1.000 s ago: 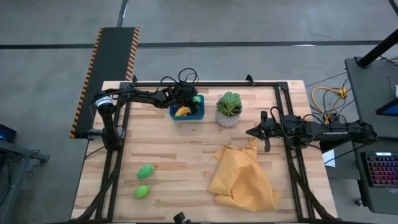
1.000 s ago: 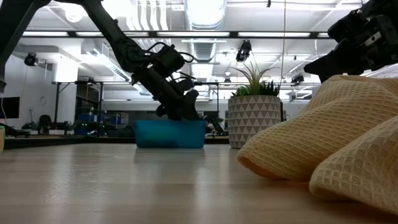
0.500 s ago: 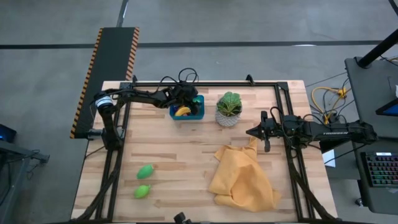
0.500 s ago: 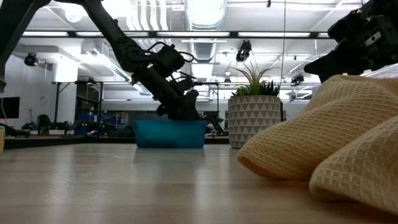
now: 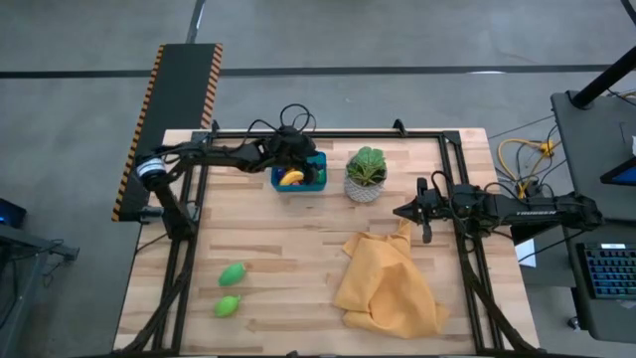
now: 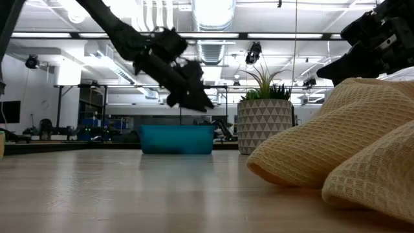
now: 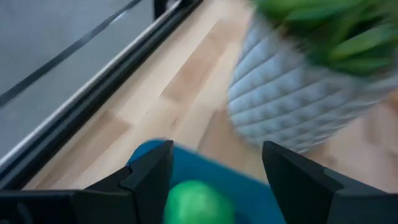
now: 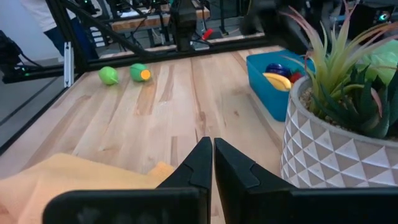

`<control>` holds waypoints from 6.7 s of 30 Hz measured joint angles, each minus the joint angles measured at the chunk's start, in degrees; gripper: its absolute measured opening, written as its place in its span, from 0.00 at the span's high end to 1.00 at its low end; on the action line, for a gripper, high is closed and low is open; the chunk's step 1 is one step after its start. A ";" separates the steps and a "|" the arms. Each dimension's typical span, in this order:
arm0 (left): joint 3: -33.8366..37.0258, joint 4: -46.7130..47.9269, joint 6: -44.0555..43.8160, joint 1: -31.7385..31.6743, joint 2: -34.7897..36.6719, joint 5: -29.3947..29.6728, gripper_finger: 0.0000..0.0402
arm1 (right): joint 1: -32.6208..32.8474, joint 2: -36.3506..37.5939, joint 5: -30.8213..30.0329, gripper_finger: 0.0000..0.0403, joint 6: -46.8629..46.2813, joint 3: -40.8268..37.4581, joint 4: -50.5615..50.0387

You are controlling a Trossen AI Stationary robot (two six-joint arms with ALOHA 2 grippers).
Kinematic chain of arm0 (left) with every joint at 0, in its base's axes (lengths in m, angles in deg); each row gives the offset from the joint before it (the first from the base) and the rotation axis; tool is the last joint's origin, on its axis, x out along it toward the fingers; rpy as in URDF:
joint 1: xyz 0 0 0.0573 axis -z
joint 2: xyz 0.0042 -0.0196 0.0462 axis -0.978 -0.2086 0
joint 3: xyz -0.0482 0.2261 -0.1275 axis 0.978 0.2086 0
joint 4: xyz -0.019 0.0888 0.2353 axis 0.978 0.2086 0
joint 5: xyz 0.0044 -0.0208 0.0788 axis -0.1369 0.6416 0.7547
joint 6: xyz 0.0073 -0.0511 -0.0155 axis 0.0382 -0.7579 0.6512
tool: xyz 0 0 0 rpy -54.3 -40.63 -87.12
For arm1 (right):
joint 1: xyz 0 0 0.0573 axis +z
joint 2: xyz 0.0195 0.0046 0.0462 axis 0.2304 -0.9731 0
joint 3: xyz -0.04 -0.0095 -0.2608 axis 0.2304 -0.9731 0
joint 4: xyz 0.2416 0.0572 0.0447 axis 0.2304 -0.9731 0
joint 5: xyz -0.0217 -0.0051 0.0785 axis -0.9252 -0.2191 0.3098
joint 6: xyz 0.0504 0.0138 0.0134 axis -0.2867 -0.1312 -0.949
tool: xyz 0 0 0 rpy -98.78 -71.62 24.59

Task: Pick and placing Produce into tupperware
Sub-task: Put the green corn into the blue bin

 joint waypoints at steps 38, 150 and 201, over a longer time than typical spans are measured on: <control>26.40 3.69 1.40 51.67 59.47 21.05 0.43 | 0.00 0.00 -0.04 0.98 -1.07 0.00 -1.70; 3.59 71.24 -74.88 69.27 6.55 10.71 0.08 | 0.02 0.02 -3.10 0.98 -0.54 0.00 -1.72; 3.74 69.82 -42.42 69.15 1.37 9.51 0.52 | 0.02 0.00 -3.58 0.98 -0.42 0.00 -1.74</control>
